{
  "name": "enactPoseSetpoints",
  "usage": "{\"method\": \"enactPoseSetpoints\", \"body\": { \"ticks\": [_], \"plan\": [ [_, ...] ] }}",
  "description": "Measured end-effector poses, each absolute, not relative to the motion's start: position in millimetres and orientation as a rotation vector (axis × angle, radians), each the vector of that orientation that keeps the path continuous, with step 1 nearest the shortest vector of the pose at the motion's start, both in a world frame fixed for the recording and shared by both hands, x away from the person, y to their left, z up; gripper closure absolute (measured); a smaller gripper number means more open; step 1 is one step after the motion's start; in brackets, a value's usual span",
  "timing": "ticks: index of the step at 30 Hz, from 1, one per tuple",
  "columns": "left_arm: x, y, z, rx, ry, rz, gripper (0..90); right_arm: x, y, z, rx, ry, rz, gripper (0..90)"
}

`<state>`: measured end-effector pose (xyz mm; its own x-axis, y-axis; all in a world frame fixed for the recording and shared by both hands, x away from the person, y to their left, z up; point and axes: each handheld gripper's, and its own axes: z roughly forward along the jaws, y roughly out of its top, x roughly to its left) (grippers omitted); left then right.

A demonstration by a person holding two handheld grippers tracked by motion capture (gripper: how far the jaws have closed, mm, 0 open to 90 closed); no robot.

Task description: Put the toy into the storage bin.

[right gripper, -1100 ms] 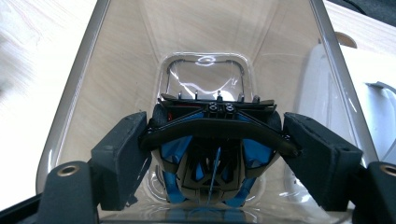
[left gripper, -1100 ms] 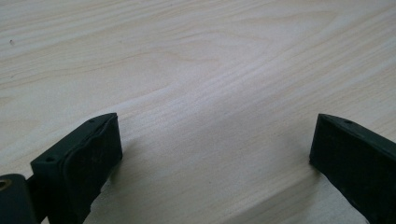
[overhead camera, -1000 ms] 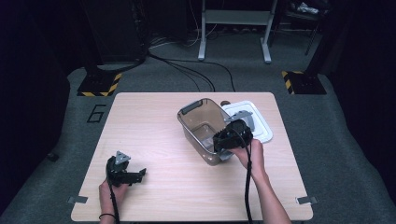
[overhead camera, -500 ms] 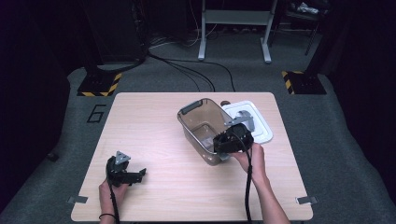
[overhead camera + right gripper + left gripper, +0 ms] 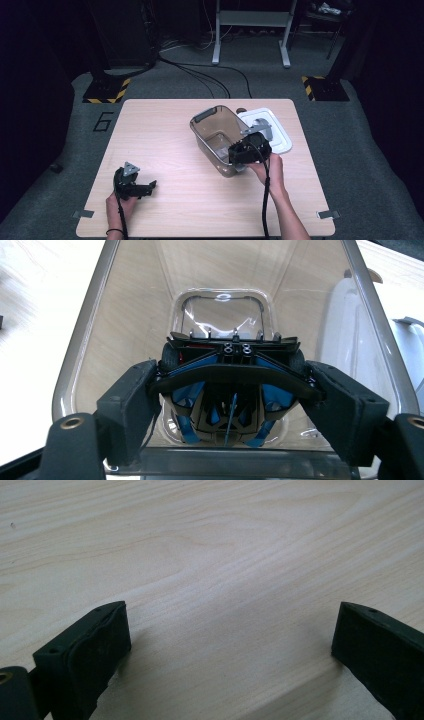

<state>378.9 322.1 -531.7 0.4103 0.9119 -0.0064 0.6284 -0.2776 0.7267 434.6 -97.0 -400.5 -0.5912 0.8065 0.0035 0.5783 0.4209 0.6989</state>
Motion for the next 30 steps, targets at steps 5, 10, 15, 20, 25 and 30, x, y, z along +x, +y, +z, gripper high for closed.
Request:
{"method": "enactPoseSetpoints", "body": {
  "ticks": [5, 10, 15, 20, 25, 30],
  "plan": [
    [378.9, 322.0, -531.7, 2.01, 1.305, 0.554, 2.2, 434.3, -96.6, -400.6, 1.197, 2.341, 0.96, 23.3],
    [378.9, 322.1, -531.7, 2.011, 1.305, 0.556, 2.2, 434.6, -96.9, -400.7, 1.181, 2.34, 0.966, 23.3],
    [378.9, 322.0, -531.8, 2.01, 1.305, 0.557, 2.2, 435.1, -97.0, -401.0, 1.185, 2.337, 0.97, 23.2],
    [378.9, 322.0, -531.7, 2.011, 1.305, 0.556, 2.2, 434.8, -96.9, -400.8, 1.185, 2.338, 0.967, 23.2],
    [378.9, 322.1, -531.7, 2.012, 1.305, 0.556, 2.2, 434.9, -97.0, -401.0, 1.185, 2.336, 0.97, 23.1],
    [378.9, 322.0, -531.7, 2.01, 1.305, 0.557, 2.2, 434.6, -97.1, -400.5, 1.176, 2.338, 0.977, 20.5]
  ]
}}
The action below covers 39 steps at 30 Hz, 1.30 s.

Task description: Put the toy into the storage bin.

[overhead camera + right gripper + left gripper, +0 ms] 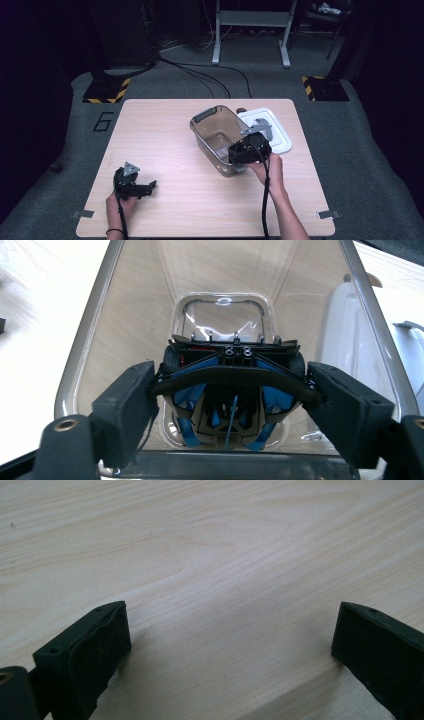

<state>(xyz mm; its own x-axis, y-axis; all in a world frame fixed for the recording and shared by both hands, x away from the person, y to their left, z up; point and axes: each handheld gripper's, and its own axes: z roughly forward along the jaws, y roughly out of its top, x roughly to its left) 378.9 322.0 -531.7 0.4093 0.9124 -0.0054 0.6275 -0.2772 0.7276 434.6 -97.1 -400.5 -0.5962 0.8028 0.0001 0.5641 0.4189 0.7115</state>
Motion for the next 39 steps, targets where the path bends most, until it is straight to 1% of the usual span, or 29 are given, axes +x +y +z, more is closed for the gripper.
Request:
{"method": "enactPoseSetpoints", "body": {
  "ticks": [4, 5, 7, 13, 17, 25, 26, 34, 38, 39],
  "plan": [
    [379, 322, -532, 2.012, 1.304, 0.557, 2.2, 434, -97, -400, 1.177, 2.339, 0.985, 17.0],
    [379, 322, -532, 2.011, 1.305, 0.557, 2.2, 433, -97, -400, 1.184, 2.34, 0.989, 13.9],
    [379, 322, -532, 2.011, 1.305, 0.557, 2.2, 432, -98, -400, 1.182, 2.337, 0.992, 12.1],
    [379, 322, -532, 2.011, 1.305, 0.557, 2.2, 428, -103, -396, 1.179, 2.326, 1.018, 2.5],
    [379, 322, -532, 2.011, 1.306, 0.556, 2.2, 423, -110, -391, 1.184, 2.322, 1.039, 0.0],
    [379, 322, -532, 2.012, 1.304, 0.557, 2.2, 418, -135, -381, 1.189, 2.279, 1.071, 0.0],
    [379, 322, -532, 2.011, 1.305, 0.556, 2.2, 417, -144, -380, 1.213, 2.257, 1.075, 0.0],
    [379, 322, -532, 2.011, 1.305, 0.557, 2.2, 415, -176, -382, 1.29, 2.185, 1.082, 0.0],
    [379, 322, -532, 2.011, 1.305, 0.557, 2.2, 418, -198, -390, 1.337, 2.149, 1.067, 0.2],
    [379, 322, -532, 2.011, 1.305, 0.557, 2.2, 418, -198, -390, 1.337, 2.149, 1.067, 0.2]
  ]
}}
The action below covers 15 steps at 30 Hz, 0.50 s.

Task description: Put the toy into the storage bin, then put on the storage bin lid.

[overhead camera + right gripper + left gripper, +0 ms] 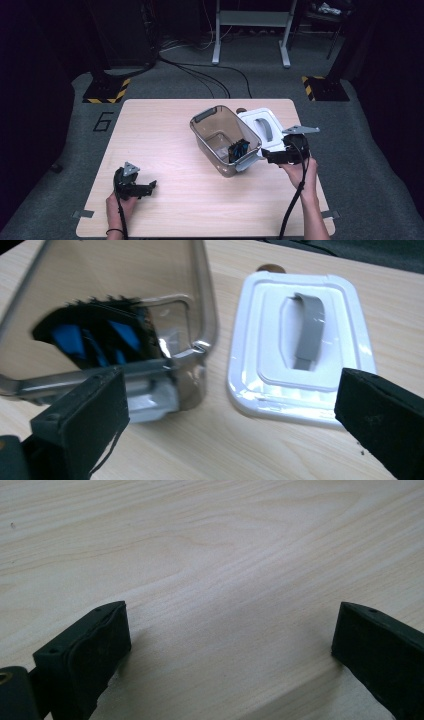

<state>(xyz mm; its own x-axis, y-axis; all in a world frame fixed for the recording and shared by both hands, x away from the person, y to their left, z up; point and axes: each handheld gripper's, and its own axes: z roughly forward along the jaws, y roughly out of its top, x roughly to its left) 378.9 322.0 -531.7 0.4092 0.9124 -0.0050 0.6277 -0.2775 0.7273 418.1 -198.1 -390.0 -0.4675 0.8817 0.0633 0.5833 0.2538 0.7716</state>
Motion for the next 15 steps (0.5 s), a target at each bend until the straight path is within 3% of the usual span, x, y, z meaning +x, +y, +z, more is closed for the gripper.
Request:
{"method": "enactPoseSetpoints", "body": {
  "ticks": [15],
  "plan": [
    [379, 322, -531, 2.023, 1.304, 0.548, 2.3, 457, -227, -443, 1.527, 2.129, 1.008, 0.1]
  ]
}}
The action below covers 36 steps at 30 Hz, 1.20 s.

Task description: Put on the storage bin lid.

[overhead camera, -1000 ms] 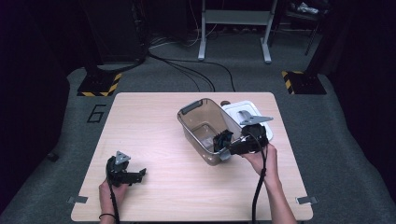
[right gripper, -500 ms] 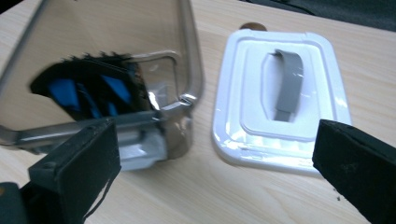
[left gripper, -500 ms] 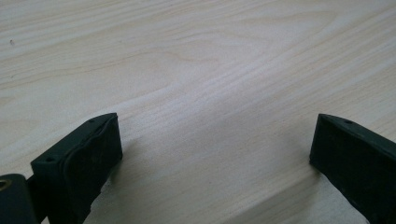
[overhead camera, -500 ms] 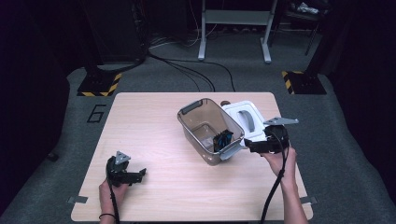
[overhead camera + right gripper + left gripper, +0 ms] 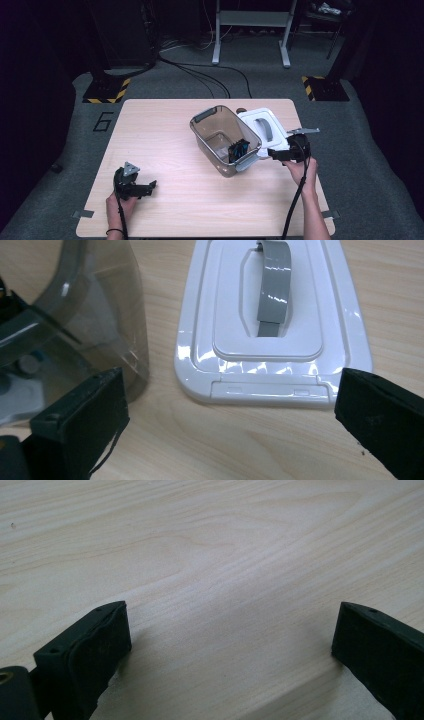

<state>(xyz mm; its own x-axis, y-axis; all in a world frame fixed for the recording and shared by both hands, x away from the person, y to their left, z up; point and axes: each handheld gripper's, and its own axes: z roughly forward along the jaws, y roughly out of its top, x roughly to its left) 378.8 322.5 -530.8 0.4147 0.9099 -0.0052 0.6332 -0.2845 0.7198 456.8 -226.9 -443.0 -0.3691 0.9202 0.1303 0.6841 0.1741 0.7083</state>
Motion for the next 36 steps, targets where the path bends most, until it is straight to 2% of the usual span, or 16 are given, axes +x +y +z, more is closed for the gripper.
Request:
{"method": "enactPoseSetpoints", "body": {
  "ticks": [12, 23, 33, 36],
  "plan": [
    [379, 322, -532, 2.012, 1.304, 0.558, 2.2, 487, -216, -462, 1.511, 2.147, 0.918, 3.4],
    [379, 322, -532, 2.011, 1.304, 0.555, 2.2, 517, -211, -476, 1.5, 2.082, 0.88, 21.5],
    [379, 322, -532, 2.01, 1.303, 0.558, 2.3, 536, -209, -485, 1.516, 2.05, 0.903, 31.2],
    [379, 322, -532, 2.01, 1.302, 0.558, 2.3, 540, -209, -488, 1.479, 2.044, 0.893, 38.8]
  ]
}}
